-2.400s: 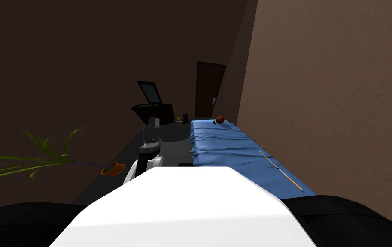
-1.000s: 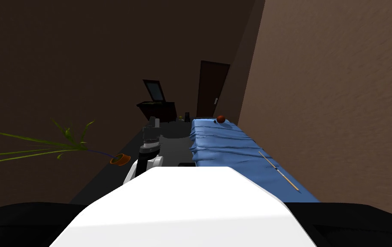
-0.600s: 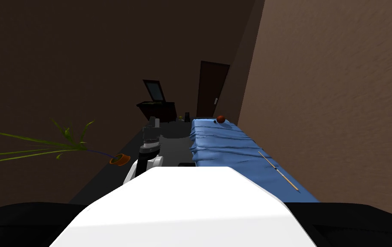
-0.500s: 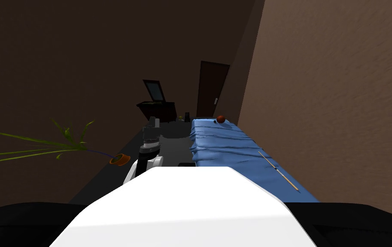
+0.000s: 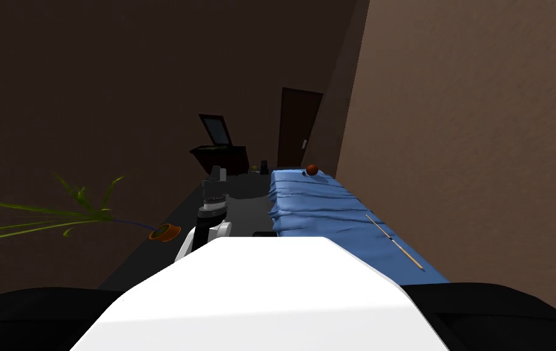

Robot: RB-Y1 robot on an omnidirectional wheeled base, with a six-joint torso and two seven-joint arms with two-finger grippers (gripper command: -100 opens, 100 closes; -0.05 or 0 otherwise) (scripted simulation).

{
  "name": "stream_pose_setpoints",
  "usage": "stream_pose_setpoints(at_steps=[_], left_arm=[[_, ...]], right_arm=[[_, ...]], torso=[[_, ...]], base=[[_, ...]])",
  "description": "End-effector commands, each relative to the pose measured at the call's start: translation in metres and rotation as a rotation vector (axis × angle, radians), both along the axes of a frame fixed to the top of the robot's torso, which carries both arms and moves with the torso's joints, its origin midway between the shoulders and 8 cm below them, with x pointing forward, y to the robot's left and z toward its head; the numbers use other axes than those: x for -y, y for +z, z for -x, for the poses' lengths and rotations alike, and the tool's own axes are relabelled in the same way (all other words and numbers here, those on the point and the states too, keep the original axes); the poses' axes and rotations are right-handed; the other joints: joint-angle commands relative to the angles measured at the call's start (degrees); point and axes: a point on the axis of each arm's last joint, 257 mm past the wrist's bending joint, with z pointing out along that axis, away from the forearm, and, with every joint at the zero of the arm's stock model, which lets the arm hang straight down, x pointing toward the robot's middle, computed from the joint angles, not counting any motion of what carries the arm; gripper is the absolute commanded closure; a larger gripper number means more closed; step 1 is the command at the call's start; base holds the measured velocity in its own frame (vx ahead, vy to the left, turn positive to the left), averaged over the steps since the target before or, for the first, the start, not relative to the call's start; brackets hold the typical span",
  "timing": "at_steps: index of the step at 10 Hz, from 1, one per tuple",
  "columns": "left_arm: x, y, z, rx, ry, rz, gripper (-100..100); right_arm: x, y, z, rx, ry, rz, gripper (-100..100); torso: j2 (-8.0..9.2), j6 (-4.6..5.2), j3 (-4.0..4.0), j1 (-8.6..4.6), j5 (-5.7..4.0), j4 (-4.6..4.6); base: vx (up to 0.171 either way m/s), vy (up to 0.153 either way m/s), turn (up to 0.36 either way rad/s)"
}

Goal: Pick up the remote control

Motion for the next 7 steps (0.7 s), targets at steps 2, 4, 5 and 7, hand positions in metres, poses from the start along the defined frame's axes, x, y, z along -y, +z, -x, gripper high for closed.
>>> stream_pose_setpoints(at_steps=[2, 4, 5, 7], left_arm=[[0.000, 0.000, 0.000, 0.000, 0.000, 0.000, 0], [0.000, 0.000, 0.000, 0.000, 0.000, 0.000, 0], [0.000, 0.000, 0.000, 0.000, 0.000, 0.000, 0], [0.000, 0.000, 0.000, 0.000, 0.000, 0.000, 0]], right_arm=[[0.009, 0.006, 0.017, 0.000, 0.015, -0.001, 100], [0.015, 0.012, 0.031, -0.002, 0.025, -0.002, 100], [0.017, 0.015, 0.038, -0.004, 0.031, -0.003, 100], [0.016, 0.013, 0.036, -0.004, 0.028, -0.002, 0]], torso=[[-0.01, -0.01, -0.01, 0.04, 0.01, -0.01], [0.03, -0.01, 0.01, 0.02, 0.01, -0.01], [0.02, -0.02, 0.01, 0.02, 0.01, 0.00], [0.11, -0.05, 0.06, -0.05, -0.01, 0.03]], base=[[0.081, 0.047, -0.047], [0.072, 0.038, -0.046], [0.075, 0.034, -0.047], [0.018, 0.009, -0.005]])
